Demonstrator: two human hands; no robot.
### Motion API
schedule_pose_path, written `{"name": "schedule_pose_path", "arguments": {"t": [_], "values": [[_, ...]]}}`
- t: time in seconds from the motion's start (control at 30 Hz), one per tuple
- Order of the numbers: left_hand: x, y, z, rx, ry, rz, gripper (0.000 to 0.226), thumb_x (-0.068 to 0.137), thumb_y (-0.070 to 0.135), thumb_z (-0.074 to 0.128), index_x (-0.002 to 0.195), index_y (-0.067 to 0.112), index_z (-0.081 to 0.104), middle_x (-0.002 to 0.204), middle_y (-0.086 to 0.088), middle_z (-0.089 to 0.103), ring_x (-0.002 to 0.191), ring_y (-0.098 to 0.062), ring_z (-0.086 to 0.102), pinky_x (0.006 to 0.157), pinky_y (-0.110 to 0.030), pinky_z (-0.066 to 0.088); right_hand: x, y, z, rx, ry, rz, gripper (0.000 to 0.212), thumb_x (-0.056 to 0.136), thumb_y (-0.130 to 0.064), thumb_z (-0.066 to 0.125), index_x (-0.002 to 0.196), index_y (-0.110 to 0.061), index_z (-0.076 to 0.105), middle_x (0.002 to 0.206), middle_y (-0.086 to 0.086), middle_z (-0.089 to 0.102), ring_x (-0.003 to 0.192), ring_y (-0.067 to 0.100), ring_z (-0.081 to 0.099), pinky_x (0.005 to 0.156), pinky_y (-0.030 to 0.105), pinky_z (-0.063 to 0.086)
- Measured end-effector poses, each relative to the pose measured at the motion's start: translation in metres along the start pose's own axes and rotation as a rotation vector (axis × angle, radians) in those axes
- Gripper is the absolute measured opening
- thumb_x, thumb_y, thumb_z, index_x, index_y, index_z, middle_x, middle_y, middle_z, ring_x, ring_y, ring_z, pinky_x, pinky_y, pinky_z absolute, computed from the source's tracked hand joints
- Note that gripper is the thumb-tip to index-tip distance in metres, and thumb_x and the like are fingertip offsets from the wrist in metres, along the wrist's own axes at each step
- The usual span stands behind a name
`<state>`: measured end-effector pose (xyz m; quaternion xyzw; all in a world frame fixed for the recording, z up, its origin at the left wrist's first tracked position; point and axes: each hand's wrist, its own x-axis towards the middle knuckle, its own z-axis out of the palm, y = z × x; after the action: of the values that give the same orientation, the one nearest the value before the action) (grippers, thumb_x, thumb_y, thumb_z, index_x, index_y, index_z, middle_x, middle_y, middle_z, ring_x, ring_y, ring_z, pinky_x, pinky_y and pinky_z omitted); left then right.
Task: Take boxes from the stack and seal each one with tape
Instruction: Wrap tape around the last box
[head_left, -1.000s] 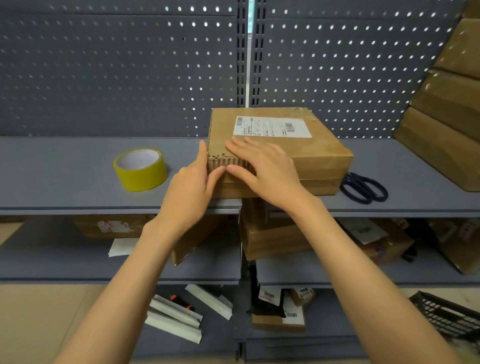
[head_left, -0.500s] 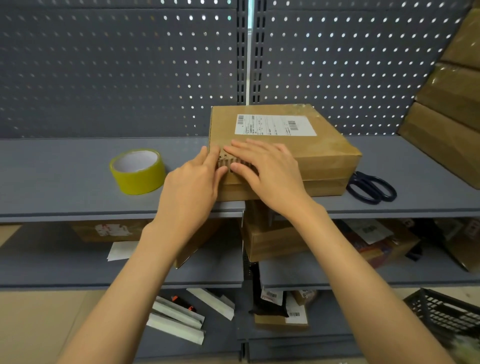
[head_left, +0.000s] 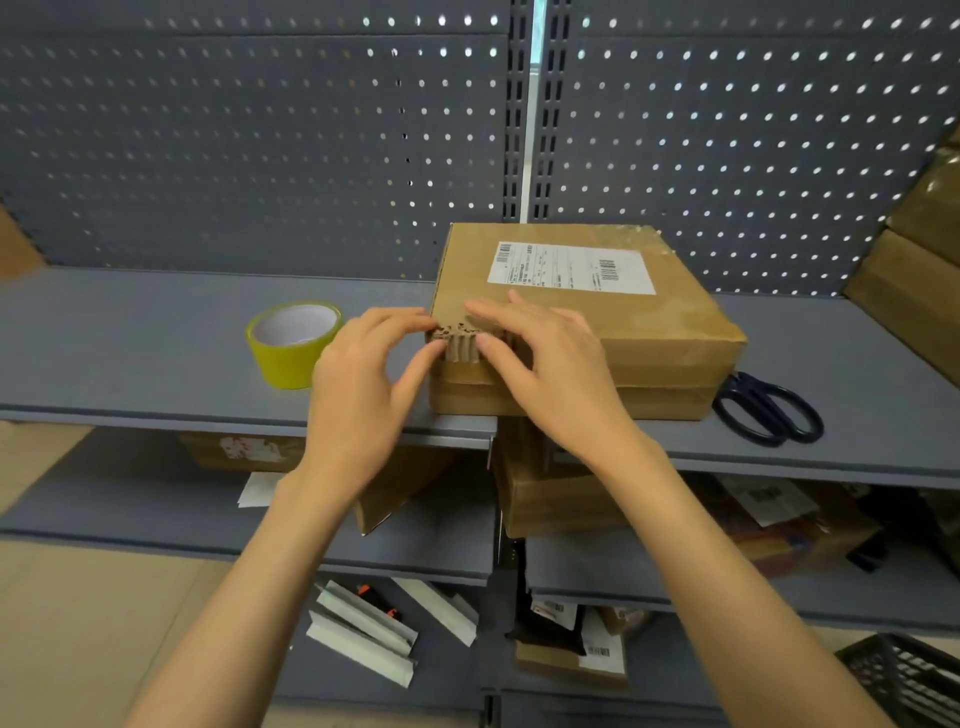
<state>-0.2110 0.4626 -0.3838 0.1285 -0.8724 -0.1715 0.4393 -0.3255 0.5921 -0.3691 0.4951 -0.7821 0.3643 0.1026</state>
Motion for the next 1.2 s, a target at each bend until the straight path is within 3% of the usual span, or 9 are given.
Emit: {"name": "schedule_pose_path", "arguments": {"t": [0.13, 0.3, 0.5, 0.63, 0.73, 0.83, 0.93, 1.0, 1.2], "values": [[-0.006, 0.001, 0.003, 0.113, 0.012, 0.042, 0.023, 0.089, 0.016, 0.066, 0.110, 0.005, 0.069, 0.106, -0.009, 0.069, 0.097, -0.022, 0.064, 0.085, -0.029, 0.049, -0.002, 0.000, 0.005, -0.104, 0.042, -0.079, 0.028, 0.096, -0.030, 0.050, 0.121, -0.031, 0.064, 0.124, -0.007, 0.063, 0.126, 0.017, 0.048, 0.086, 0.021, 0.017], [-0.006, 0.000, 0.005, 0.228, 0.033, 0.136, 0.022, 0.092, 0.017, 0.060, 0.108, 0.005, 0.068, 0.103, -0.010, 0.069, 0.092, -0.024, 0.063, 0.082, -0.025, 0.044, -0.003, 0.001, 0.010, -0.191, 0.094, -0.123, 0.028, 0.093, -0.029, 0.050, 0.115, -0.033, 0.067, 0.115, -0.005, 0.065, 0.110, 0.019, 0.056, 0.087, 0.029, 0.024], [-0.006, -0.004, 0.006, 0.340, 0.016, 0.239, 0.023, 0.094, 0.019, 0.056, 0.108, 0.005, 0.068, 0.104, -0.010, 0.068, 0.092, -0.023, 0.059, 0.080, -0.026, 0.044, -0.004, 0.004, 0.012, -0.209, 0.096, -0.156, 0.031, 0.093, -0.024, 0.050, 0.118, -0.031, 0.066, 0.117, -0.004, 0.065, 0.115, 0.021, 0.055, 0.092, 0.036, 0.029], [-0.003, 0.000, 0.001, 0.115, -0.024, 0.076, 0.029, 0.096, 0.028, 0.050, 0.111, 0.009, 0.066, 0.105, -0.004, 0.067, 0.098, -0.017, 0.059, 0.086, -0.020, 0.041, -0.005, 0.005, 0.006, -0.161, 0.036, -0.140, 0.036, 0.096, -0.030, 0.046, 0.130, -0.028, 0.058, 0.126, -0.005, 0.062, 0.127, 0.018, 0.048, 0.096, 0.029, 0.022], [0.000, 0.004, -0.003, -0.055, 0.005, -0.094, 0.029, 0.097, 0.026, 0.055, 0.122, 0.012, 0.057, 0.105, 0.000, 0.067, 0.096, -0.014, 0.062, 0.084, -0.030, 0.049, -0.003, 0.002, -0.002, -0.062, -0.010, -0.107, 0.039, 0.099, -0.030, 0.047, 0.137, -0.023, 0.051, 0.130, -0.004, 0.059, 0.127, 0.014, 0.046, 0.098, 0.023, 0.020], [0.003, 0.001, -0.007, 0.217, 0.078, -0.057, 0.025, 0.097, 0.023, 0.054, 0.118, 0.010, 0.058, 0.094, -0.003, 0.069, 0.083, -0.020, 0.064, 0.068, -0.034, 0.047, -0.003, 0.002, -0.007, -0.092, 0.050, -0.142, 0.034, 0.098, -0.025, 0.050, 0.130, -0.016, 0.057, 0.119, -0.001, 0.065, 0.114, 0.016, 0.055, 0.095, 0.024, 0.029], [0.005, -0.013, -0.012, 0.536, 0.061, 0.037, 0.022, 0.094, 0.025, 0.050, 0.095, 0.008, 0.064, 0.083, -0.009, 0.068, 0.075, -0.032, 0.062, 0.064, -0.038, 0.044, -0.001, 0.004, -0.009, -0.193, 0.153, -0.172, 0.026, 0.095, -0.023, 0.054, 0.116, -0.013, 0.065, 0.105, 0.002, 0.068, 0.100, 0.020, 0.061, 0.087, 0.031, 0.041], [0.004, -0.024, -0.015, 0.630, 0.033, -0.003, 0.024, 0.091, 0.026, 0.051, 0.088, 0.006, 0.065, 0.081, -0.014, 0.067, 0.075, -0.037, 0.060, 0.065, -0.039, 0.042, 0.001, 0.004, -0.010, -0.225, 0.165, -0.174, 0.022, 0.094, -0.023, 0.054, 0.108, -0.011, 0.067, 0.099, 0.003, 0.067, 0.093, 0.021, 0.061, 0.081, 0.032, 0.043], [0.003, -0.054, -0.018, 0.723, -0.148, -0.092, 0.027, 0.084, 0.019, 0.068, 0.097, -0.004, 0.063, 0.088, -0.028, 0.063, 0.076, -0.045, 0.057, 0.069, -0.047, 0.043, 0.011, -0.004, -0.002, -0.262, 0.165, -0.170, 0.017, 0.093, -0.022, 0.055, 0.093, -0.010, 0.068, 0.088, 0.004, 0.063, 0.083, 0.022, 0.057, 0.072, 0.029, 0.035]]}}
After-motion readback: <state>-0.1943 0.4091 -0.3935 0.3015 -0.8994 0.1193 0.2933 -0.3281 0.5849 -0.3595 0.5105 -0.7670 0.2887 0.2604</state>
